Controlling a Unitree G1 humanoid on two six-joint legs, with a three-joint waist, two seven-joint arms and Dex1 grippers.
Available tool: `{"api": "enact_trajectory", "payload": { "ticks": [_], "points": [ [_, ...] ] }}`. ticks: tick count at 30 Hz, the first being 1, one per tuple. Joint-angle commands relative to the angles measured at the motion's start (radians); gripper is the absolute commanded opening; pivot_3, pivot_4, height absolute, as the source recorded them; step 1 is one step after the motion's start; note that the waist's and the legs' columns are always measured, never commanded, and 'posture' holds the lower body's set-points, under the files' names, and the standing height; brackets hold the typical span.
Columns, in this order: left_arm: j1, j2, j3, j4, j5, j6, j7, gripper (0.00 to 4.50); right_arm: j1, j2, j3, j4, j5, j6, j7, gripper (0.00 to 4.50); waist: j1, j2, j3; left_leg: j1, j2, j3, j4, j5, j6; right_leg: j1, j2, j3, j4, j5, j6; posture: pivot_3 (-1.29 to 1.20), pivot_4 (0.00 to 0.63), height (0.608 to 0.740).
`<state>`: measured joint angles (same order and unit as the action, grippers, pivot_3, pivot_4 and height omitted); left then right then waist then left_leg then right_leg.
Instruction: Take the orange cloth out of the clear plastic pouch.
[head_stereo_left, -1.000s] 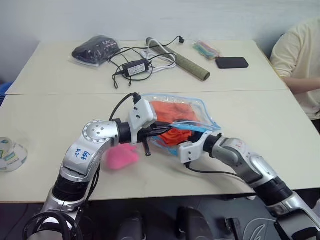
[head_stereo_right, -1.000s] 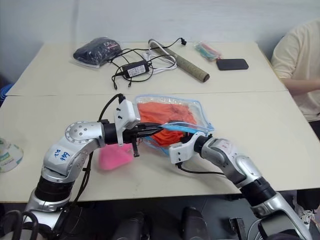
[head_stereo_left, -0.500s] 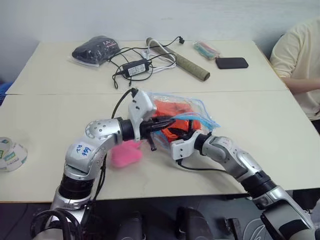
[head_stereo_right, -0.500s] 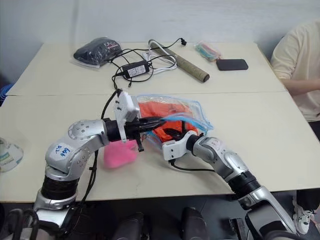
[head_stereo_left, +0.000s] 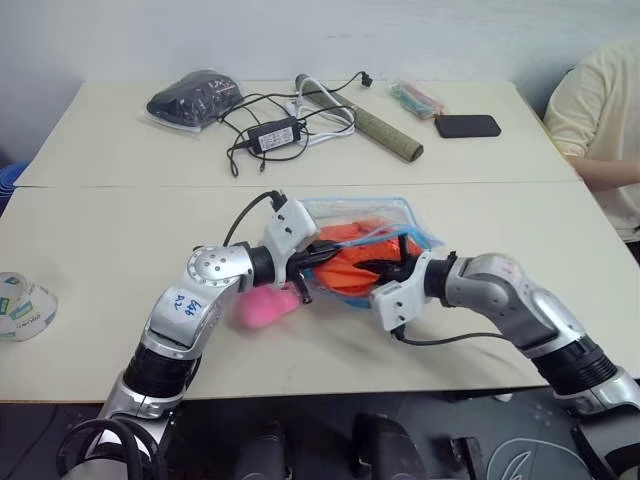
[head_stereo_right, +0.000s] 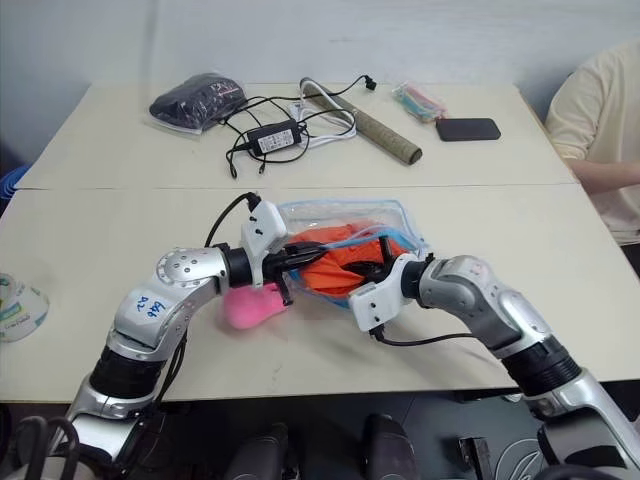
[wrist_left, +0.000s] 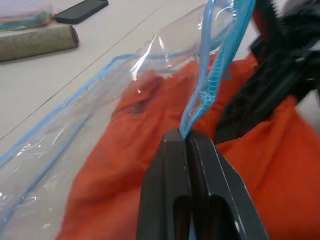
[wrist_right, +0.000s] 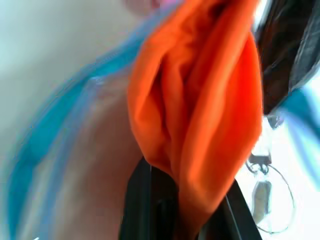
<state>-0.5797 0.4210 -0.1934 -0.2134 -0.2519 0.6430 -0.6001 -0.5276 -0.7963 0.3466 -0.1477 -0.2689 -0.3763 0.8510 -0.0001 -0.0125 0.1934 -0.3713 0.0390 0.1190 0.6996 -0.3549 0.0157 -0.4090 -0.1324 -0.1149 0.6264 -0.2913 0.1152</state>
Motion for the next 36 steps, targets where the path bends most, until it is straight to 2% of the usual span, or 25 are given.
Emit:
{"api": "enact_trajectory", "payload": {
  "ticks": [1, 6, 11, 15, 18, 21, 23, 26, 29, 32, 35, 36],
  "points": [
    [-0.031, -0.014, 0.023, 0.041, 0.028, -0.040, 0.024, 0.00, 0.012, -0.033, -0.060, -0.115, 0.139, 0.018, 0.071, 0.02, 0.000, 0.000, 0.000, 0.000, 0.000, 0.000, 0.000, 0.000, 0.000, 0.000, 0.000, 0.000, 0.000, 0.000, 0.000, 0.00, 0.150, 0.740],
    [-0.043, -0.013, 0.025, 0.103, 0.069, -0.073, 0.038, 0.00, 0.146, -0.182, -0.125, -0.287, 0.463, 0.088, 0.279, 0.02, 0.009, 0.000, 0.000, -0.001, -0.001, -0.001, 0.000, 0.000, 0.000, 0.000, 0.000, -0.001, -0.001, 0.000, 0.000, 0.00, 0.150, 0.740],
    [0.018, 0.052, -0.008, 0.047, 0.094, -0.117, -0.035, 0.00, 0.189, -0.358, -0.378, -0.283, 0.650, 0.242, 0.370, 0.02, 0.011, 0.000, 0.000, 0.000, -0.002, 0.000, 0.001, -0.001, 0.002, 0.000, -0.002, 0.000, 0.000, 0.000, 0.001, 0.00, 0.150, 0.740],
    [0.085, 0.115, -0.026, -0.044, 0.088, -0.128, -0.107, 0.00, 0.086, -0.471, -0.507, -0.088, 0.624, 0.224, 0.432, 0.02, 0.010, 0.000, 0.000, 0.000, 0.000, 0.000, 0.000, -0.001, 0.002, 0.000, -0.002, 0.000, -0.001, 0.000, 0.000, 0.00, 0.150, 0.740],
    [0.137, 0.168, -0.040, -0.123, 0.082, -0.142, -0.170, 0.00, -0.047, -0.514, -0.500, 0.127, 0.503, 0.115, 0.423, 0.02, 0.004, 0.001, 0.001, 0.000, 0.000, 0.001, 0.000, -0.001, 0.002, 0.000, -0.002, 0.001, -0.002, 0.000, 0.000, 0.00, 0.150, 0.740],
    [0.173, 0.206, -0.046, -0.189, 0.064, -0.167, -0.230, 0.00, -0.138, -0.464, -0.428, 0.341, 0.267, -0.111, 0.267, 0.02, -0.002, 0.001, 0.001, 0.000, 0.000, 0.001, -0.001, -0.001, 0.002, 0.000, -0.002, 0.001, -0.004, 0.000, 0.000, 0.00, 0.150, 0.740],
    [0.182, 0.224, -0.049, -0.212, 0.066, -0.180, -0.257, 0.00, -0.142, -0.418, -0.393, 0.451, 0.124, -0.243, 0.129, 0.02, -0.004, 0.000, 0.001, 0.000, 0.000, 0.002, -0.001, -0.001, 0.002, 0.000, -0.002, 0.001, -0.005, 0.000, 0.000, 0.00, 0.150, 0.740],
    [0.185, 0.259, -0.054, -0.217, 0.103, -0.214, -0.273, 0.00, -0.060, -0.329, -0.355, 0.564, -0.096, -0.392, -0.150, 0.02, -0.003, 0.001, 0.001, 0.000, 0.000, 0.003, -0.001, -0.001, 0.001, -0.001, -0.002, 0.002, -0.003, 0.000, 0.000, 0.00, 0.150, 0.740],
    [0.166, 0.242, -0.033, -0.204, 0.097, -0.178, -0.245, 0.00, 0.064, -0.238, -0.302, 0.632, -0.224, -0.375, -0.329, 0.02, 0.000, 0.002, 0.001, -0.001, 0.001, 0.003, -0.001, 0.000, 0.000, -0.002, -0.001, 0.002, 0.000, 0.000, 0.000, 0.00, 0.150, 0.740],
    [0.150, 0.229, -0.012, -0.203, 0.087, -0.130, -0.222, 0.00, 0.151, -0.158, -0.296, 0.686, -0.153, -0.287, -0.329, 0.02, 0.001, 0.003, 0.002, -0.001, 0.000, 0.003, -0.001, 0.000, 0.001, -0.002, -0.001, 0.002, 0.000, 0.000, 0.000, 0.00, 0.150, 0.740],
    [0.144, 0.210, 0.019, -0.212, 0.071, -0.054, -0.187, 0.00, 0.211, -0.142, -0.309, 0.675, -0.080, -0.248, -0.305, 0.90, -0.003, 0.004, 0.001, 0.001, 0.000, 0.003, 0.000, 0.000, 0.001, 0.000, -0.001, 0.003, 0.001, 0.000, 0.000, 0.00, 0.150, 0.740],
    [0.145, 0.204, 0.028, -0.216, 0.069, -0.033, -0.174, 0.47, 0.226, -0.136, -0.326, 0.657, -0.036, -0.219, -0.288, 1.29, -0.003, 0.004, 0.001, 0.002, 0.001, 0.003, 0.000, 0.000, 0.001, 0.001, -0.001, 0.002, 0.000, 0.000, 0.000, 0.00, 0.150, 0.740]
  ]
}}
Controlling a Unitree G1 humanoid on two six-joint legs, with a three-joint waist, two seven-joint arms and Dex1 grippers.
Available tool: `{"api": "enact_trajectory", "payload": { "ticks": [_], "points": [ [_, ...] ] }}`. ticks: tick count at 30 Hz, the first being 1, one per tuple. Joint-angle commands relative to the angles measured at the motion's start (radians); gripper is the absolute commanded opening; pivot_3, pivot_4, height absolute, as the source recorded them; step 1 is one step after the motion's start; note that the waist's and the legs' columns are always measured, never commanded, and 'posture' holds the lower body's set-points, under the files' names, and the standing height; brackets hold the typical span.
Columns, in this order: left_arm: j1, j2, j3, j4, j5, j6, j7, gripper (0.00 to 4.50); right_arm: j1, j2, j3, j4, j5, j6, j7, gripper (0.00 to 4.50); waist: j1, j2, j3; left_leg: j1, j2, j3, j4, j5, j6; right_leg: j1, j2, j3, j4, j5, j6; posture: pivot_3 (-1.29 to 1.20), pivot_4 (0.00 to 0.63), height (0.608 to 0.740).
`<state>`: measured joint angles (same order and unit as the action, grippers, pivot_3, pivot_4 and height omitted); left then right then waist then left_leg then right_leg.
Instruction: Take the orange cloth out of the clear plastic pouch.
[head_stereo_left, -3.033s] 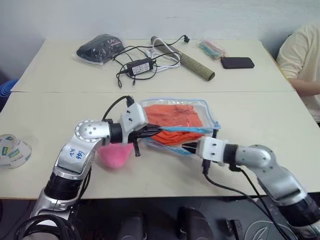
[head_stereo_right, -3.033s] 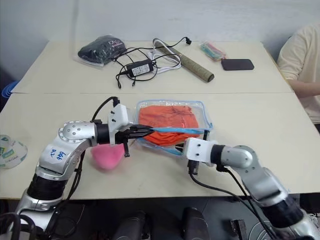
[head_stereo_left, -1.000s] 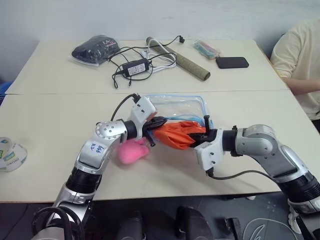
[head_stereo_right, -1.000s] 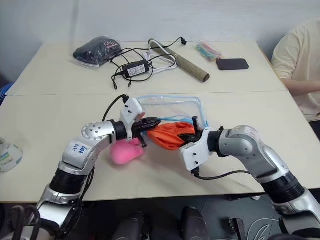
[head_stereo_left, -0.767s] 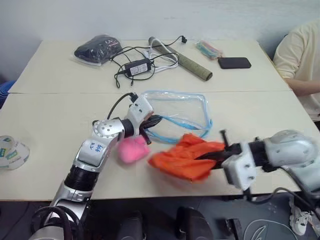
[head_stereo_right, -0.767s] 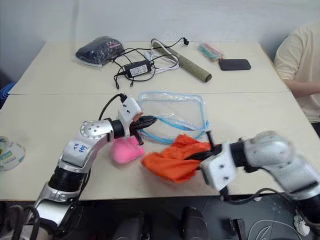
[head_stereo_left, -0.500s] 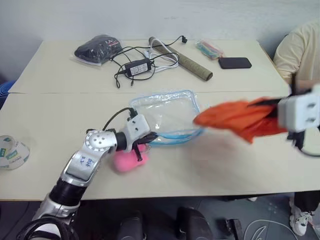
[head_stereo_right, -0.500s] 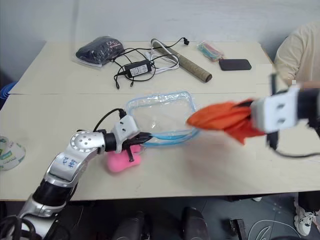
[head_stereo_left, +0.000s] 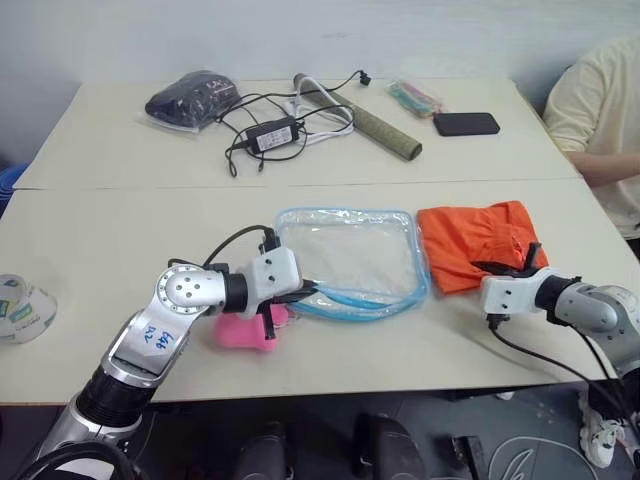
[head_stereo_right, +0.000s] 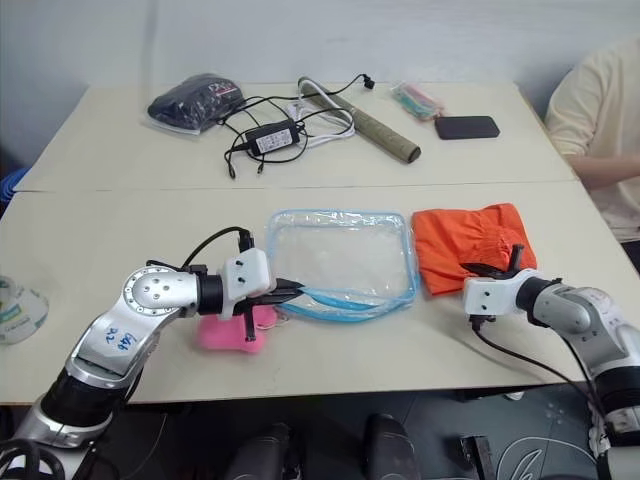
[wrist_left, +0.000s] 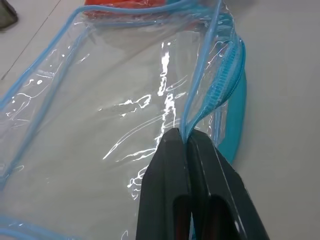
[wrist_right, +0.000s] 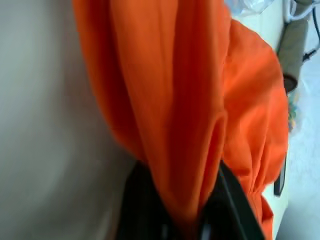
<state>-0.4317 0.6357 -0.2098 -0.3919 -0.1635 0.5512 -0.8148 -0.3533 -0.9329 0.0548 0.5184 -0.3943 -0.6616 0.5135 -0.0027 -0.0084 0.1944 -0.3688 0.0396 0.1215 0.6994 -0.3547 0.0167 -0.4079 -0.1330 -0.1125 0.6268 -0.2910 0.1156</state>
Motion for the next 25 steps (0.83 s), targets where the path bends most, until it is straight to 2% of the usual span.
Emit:
{"api": "enact_trajectory", "payload": {
  "ticks": [1, 7, 10, 14, 17, 21, 25],
  "points": [
    [0.001, -0.014, 0.050, -0.045, -0.025, 0.080, 0.047, 0.65, 0.071, -0.008, -0.047, -0.035, 0.132, 0.081, 0.077, 1.58, 0.001, 0.000, 0.000, 0.000, 0.001, 0.000, 0.000, 0.000, 0.000, 0.000, 0.001, 0.000, 0.000, 0.000, 0.000, 0.00, 0.150, 0.740],
    [0.046, 0.008, 0.091, -0.117, -0.080, 0.137, 0.038, 2.40, 0.172, -0.084, -0.122, -0.160, 0.350, 0.178, 0.263, 3.47, 0.007, 0.000, 0.000, -0.001, 0.000, -0.002, 0.000, 0.000, 0.000, 0.000, -0.001, -0.001, -0.001, 0.000, 0.000, 0.00, 0.150, 0.740],
    [0.074, 0.048, 0.164, -0.164, -0.153, 0.184, 0.007, 3.30, 0.245, -0.138, -0.192, -0.238, 0.497, 0.289, 0.395, 4.42, 0.006, 0.000, 0.000, -0.001, 0.000, -0.002, 0.000, 0.000, 0.000, 0.000, -0.001, -0.001, -0.001, 0.000, 0.000, 0.00, 0.150, 0.740],
    [0.104, 0.120, 0.352, -0.194, -0.326, 0.306, -0.055, 4.48, 0.350, -0.199, -0.344, -0.289, 0.722, 0.506, 0.583, 4.50, 0.005, 0.000, 0.000, -0.001, 0.001, -0.002, 0.000, 0.000, 0.000, 0.000, 0.000, -0.001, -0.001, 0.000, 0.000, 0.00, 0.150, 0.740],
    [0.160, 0.229, 0.541, -0.155, -0.465, 0.377, -0.169, 4.48, 0.390, -0.249, -0.457, -0.235, 0.834, 0.704, 0.693, 4.50, 0.004, 0.000, 0.000, -0.001, 0.001, -0.002, 0.000, 0.000, 0.000, 0.000, 0.000, -0.001, -0.001, 0.000, 0.000, 0.00, 0.150, 0.740],
    [0.323, 0.392, 0.655, 0.041, -0.352, 0.166, -0.323, 4.48, 0.296, -0.322, -0.503, 0.014, 0.869, 0.853, 0.800, 4.50, -0.003, 0.001, 0.000, 0.001, 0.001, -0.001, -0.001, -0.001, 0.000, 0.000, 0.000, -0.001, -0.005, -0.001, -0.002, 0.00, 0.150, 0.740],
    [0.335, 0.433, 0.679, 0.174, -0.319, 0.054, -0.343, 4.48, 0.150, -0.320, -0.477, 0.159, 0.847, 0.875, 0.829, 4.50, -0.005, 0.002, 0.001, 0.001, 0.001, 0.000, -0.001, -0.001, 0.000, -0.002, 0.000, 0.000, -0.004, -0.001, -0.003, 0.00, 0.150, 0.740]
  ]
}}
